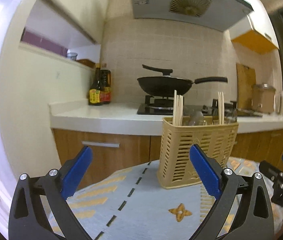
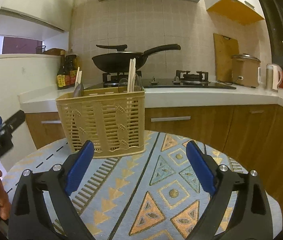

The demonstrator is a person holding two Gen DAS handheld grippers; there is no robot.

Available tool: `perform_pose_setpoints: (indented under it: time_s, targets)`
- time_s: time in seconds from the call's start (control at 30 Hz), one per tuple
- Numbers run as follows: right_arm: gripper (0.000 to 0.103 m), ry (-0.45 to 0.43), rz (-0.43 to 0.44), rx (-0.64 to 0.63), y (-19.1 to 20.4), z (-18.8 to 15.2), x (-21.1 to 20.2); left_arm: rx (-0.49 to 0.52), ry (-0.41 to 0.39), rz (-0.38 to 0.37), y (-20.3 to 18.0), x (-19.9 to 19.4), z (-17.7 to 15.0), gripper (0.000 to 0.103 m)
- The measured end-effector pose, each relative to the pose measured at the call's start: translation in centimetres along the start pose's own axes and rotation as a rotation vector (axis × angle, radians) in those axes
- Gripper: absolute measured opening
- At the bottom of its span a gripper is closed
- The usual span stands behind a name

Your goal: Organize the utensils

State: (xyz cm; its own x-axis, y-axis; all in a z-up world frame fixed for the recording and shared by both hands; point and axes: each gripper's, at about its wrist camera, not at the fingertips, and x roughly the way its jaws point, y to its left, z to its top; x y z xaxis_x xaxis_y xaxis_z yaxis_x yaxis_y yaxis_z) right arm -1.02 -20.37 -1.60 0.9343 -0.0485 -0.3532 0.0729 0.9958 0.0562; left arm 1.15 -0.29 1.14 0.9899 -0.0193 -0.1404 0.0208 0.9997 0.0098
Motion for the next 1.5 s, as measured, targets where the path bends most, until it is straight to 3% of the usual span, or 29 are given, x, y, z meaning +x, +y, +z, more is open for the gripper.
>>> perform_pose_setpoints:
  time_s: [0.2, 0.53, 0.87, 1.5]
  targets:
    - [0.089, 0.030, 0.021, 0.022, -0.5, 0.0, 0.7, 0.092, 0.012, 0.001, -1.1, -0.2, -0.7, 0.095]
    - [0.095, 0.010, 0.011, -0.003, -0.1, -0.2, 0.0, 0.075, 0.037, -0.018, -0.8, -0.2, -0.9, 0.095]
    - [0.095, 0.058, 0.028, 0.035, -0.8, -0.3, 0.9, 0.075, 0.066, -0.020, -0.8, 0.3, -1.1, 0.095]
    - [0.095, 0.052, 0.025, -0.018, 0.3, -0.6, 0.7, 0.060, 0.100, -0.052, -0.7, 0.5, -1.2, 0.095]
